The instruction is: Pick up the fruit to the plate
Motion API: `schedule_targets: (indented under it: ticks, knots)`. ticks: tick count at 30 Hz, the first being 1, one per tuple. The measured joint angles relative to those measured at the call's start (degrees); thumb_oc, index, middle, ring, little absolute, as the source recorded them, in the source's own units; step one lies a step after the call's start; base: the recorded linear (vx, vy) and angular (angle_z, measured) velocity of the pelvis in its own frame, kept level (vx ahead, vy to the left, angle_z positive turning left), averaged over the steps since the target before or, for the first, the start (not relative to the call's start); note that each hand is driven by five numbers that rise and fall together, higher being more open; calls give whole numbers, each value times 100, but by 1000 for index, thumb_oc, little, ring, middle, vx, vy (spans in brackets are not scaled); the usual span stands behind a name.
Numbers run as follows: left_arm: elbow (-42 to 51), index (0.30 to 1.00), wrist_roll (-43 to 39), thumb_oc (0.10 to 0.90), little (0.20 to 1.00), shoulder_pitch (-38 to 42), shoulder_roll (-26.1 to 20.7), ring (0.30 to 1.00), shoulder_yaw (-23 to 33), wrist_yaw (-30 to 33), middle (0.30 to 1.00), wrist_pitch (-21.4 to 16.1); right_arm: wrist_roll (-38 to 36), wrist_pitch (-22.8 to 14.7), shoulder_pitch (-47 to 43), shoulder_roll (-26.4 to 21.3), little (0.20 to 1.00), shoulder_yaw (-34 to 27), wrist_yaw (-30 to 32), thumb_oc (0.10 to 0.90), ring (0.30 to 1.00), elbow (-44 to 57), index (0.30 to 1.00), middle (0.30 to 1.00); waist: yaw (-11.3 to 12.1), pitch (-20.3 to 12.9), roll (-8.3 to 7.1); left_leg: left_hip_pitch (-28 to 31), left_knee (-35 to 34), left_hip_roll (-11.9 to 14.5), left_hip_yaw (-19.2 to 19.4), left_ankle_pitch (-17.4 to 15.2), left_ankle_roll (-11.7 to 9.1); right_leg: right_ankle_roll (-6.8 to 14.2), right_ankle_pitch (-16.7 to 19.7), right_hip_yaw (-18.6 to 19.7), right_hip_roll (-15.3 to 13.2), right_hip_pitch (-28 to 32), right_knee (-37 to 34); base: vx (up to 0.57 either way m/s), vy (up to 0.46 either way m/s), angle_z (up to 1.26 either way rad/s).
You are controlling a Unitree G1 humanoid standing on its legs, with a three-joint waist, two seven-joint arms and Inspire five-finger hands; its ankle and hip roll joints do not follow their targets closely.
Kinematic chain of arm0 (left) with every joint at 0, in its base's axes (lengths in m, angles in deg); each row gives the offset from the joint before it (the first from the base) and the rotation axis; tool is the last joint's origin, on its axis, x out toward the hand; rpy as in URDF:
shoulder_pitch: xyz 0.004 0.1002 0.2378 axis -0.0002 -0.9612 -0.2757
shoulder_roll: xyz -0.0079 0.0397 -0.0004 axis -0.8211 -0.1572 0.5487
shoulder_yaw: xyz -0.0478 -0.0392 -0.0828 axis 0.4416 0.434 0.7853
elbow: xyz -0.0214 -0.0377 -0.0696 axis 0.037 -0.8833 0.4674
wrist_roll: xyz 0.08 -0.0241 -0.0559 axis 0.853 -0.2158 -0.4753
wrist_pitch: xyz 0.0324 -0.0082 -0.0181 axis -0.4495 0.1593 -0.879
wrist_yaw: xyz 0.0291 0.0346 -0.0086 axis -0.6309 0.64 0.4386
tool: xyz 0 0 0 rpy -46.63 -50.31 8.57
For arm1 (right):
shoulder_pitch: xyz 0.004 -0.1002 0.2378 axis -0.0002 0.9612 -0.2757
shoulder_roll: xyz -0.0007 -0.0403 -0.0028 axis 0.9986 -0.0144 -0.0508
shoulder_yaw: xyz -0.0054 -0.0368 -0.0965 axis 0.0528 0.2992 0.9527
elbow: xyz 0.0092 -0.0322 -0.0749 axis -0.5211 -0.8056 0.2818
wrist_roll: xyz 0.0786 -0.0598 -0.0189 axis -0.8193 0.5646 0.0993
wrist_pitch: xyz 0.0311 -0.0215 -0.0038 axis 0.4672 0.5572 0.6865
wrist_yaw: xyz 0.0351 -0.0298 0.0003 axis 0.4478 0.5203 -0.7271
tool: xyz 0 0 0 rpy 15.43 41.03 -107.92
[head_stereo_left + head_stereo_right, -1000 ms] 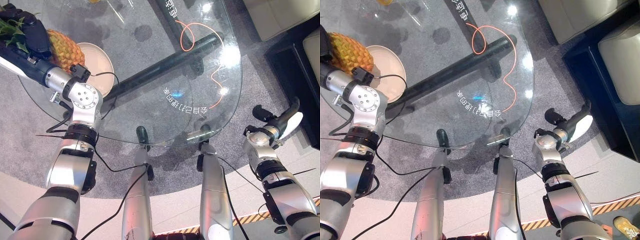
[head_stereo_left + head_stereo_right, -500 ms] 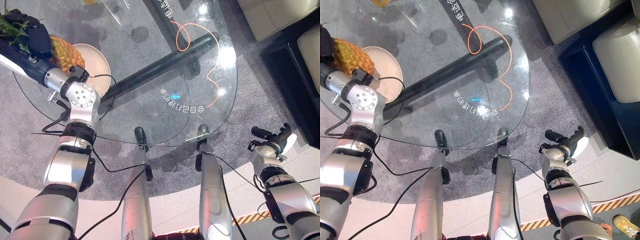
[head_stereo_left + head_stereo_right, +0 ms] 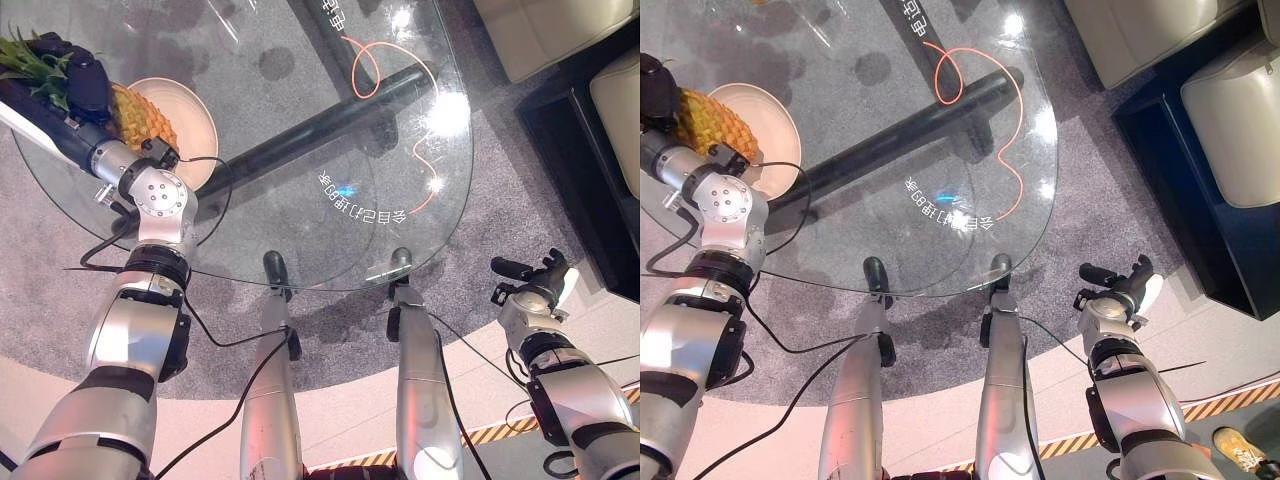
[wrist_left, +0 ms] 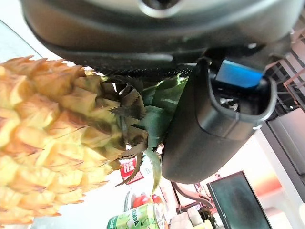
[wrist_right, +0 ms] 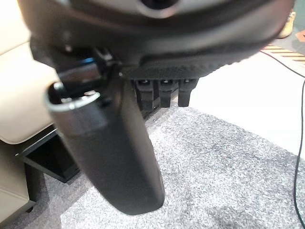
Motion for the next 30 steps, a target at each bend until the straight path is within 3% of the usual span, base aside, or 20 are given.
schedule_targets:
  ticks: [8, 16, 23, 25, 29, 30]
  knots:
    - [-62, 300, -29, 100, 200, 35, 0, 300, -4, -245, 300, 0, 1, -1, -39, 0, 900, 0, 1, 800, 900, 2, 900, 900, -11, -2, -22, -57, 4, 9, -5, 0, 0, -2, 1, -28, 3, -40, -4, 0, 0, 0]
    - [-212, 300, -203, 100, 200, 115, -6, 300, -14, -391, 300, 1, 0, -1, -95, 28, 900, 0, 2, 800, 900, 21, 900, 900, -23, 8, -196, -173, 29, 20, -5, 0, -1, -19, 16, -31, 12, -151, -2, 0, 0, 0]
    - [-256, 312, -258, 114, 214, 118, -10, 312, -19, -579, 312, 1, -1, -2, -147, 37, 900, 1, 2, 800, 900, 22, 900, 900, -14, 8, -205, -181, 36, 20, -7, 0, -1, -19, 16, -31, 13, -151, -1, 0, 0, 0]
    - [-256, 469, -258, 298, 398, 134, -10, 469, -30, -602, 469, 1, -1, -4, -148, 38, 900, 1, 2, 800, 900, 22, 900, 900, -15, 8, -205, -203, 43, 20, -10, -1, 0, -19, 16, -33, 13, -168, -1, 0, 0, 0]
    - [-258, 589, -264, 438, 538, 266, -23, 589, -30, -601, 589, -5, 1, -6, -151, 53, 900, 1, 3, 800, 900, 29, 900, 900, -11, 8, -205, -291, 101, 21, -25, -2, -1, -24, 26, -40, 13, -221, 4, 0, 0, 0]
    - [-258, 754, -264, 630, 730, 275, -24, 754, -30, -601, 754, -6, 1, -6, -152, 54, 900, 2, 3, 800, 900, 30, 900, 900, -9, 8, -205, -291, 105, 21, -25, -2, -1, -24, 26, -39, 13, -221, 5, 0, 0, 0]
